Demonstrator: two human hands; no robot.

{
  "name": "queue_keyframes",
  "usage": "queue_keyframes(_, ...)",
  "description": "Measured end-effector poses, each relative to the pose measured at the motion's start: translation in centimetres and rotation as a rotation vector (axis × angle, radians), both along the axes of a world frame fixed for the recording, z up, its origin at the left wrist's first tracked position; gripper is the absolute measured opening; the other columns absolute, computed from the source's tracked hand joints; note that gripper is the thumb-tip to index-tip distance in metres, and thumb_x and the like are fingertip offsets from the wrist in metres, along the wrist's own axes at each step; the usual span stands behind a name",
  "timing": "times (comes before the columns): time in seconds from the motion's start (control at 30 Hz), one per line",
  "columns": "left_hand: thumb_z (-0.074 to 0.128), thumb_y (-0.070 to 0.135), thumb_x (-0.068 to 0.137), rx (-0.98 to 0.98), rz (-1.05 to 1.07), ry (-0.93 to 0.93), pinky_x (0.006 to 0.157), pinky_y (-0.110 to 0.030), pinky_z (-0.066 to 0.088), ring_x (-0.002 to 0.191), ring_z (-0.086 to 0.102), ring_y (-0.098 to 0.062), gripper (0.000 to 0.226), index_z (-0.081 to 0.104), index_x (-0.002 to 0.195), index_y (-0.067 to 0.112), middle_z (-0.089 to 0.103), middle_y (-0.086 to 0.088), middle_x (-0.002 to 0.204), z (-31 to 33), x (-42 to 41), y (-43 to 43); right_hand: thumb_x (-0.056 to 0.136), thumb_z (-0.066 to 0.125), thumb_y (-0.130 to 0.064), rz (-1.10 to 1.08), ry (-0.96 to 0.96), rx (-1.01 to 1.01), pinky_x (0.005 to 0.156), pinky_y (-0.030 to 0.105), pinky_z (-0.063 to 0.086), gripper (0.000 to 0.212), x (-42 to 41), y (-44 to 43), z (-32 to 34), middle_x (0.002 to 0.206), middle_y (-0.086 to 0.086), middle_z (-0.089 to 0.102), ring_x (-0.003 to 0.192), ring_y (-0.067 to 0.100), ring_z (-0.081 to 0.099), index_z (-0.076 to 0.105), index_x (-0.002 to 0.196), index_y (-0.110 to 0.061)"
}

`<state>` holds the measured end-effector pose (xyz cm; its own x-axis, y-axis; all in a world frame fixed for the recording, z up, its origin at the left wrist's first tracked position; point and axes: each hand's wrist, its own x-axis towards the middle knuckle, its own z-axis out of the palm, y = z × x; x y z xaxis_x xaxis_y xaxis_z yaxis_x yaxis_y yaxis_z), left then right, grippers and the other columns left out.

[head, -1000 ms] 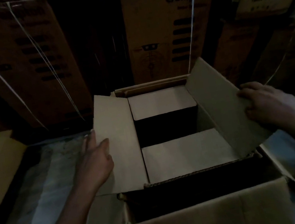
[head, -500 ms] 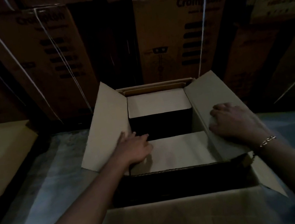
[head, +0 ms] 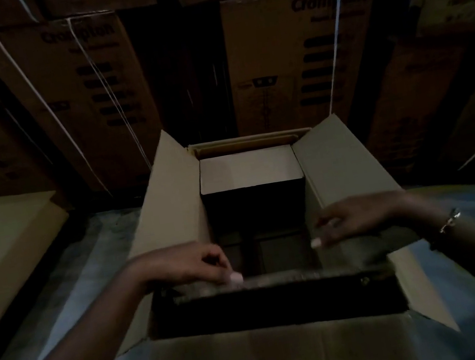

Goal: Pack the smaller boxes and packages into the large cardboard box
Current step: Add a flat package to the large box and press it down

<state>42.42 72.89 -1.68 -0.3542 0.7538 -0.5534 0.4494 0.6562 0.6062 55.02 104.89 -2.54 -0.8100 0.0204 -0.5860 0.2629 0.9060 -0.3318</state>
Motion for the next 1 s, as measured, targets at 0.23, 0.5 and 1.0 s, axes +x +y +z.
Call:
queue_keyframes(0.23,0.059,0.094,0.047,-0.312,-0.242,0.44,0.117,-0.046,-0.004,0.152,0.0,-0.016,0.114,0.036,0.146,0.043,0.026,0.007,0.161,-5.3,0.8,-0.6,0.029,0.024,-0.11,0.257,-0.099,0.514,0.104,0.059,0.012,0.134,-0.6,-1.7,-5.7,0.151,-0.01,0.041,0.144,0.03,0.014,0.042,0.141,-0.039)
queue_keyframes(0.5,0.015,0.095,0.064,-0.098,0.036,0.714,0.11,-0.043,-0.001,0.151,0.005,-0.022,0.099,0.049,0.137,0.037,0.033,0.001,0.157,-7.9,-2.6,2.0,0.08,0.041,-0.082,0.036,0.015,0.439,0.112,0.045,0.029,0.095,-10.3,-1.7,-9.2,0.158,0.009,0.032,0.141,0.032,0.035,0.021,0.155,-0.026)
queue_keyframes(1.0,0.027,0.058,0.097,-0.31,0.19,1.011,0.115,-0.065,-0.008,0.147,-0.019,-0.045,0.072,0.001,0.157,0.03,-0.013,-0.012,0.166,-10.4,-8.1,1.8,0.086,0.05,-0.066,-0.138,0.583,0.483,0.114,0.059,0.02,0.095,-21.6,5.6,-6.8,0.166,0.0,-0.008,0.149,0.037,0.007,-0.002,0.157,-0.03)
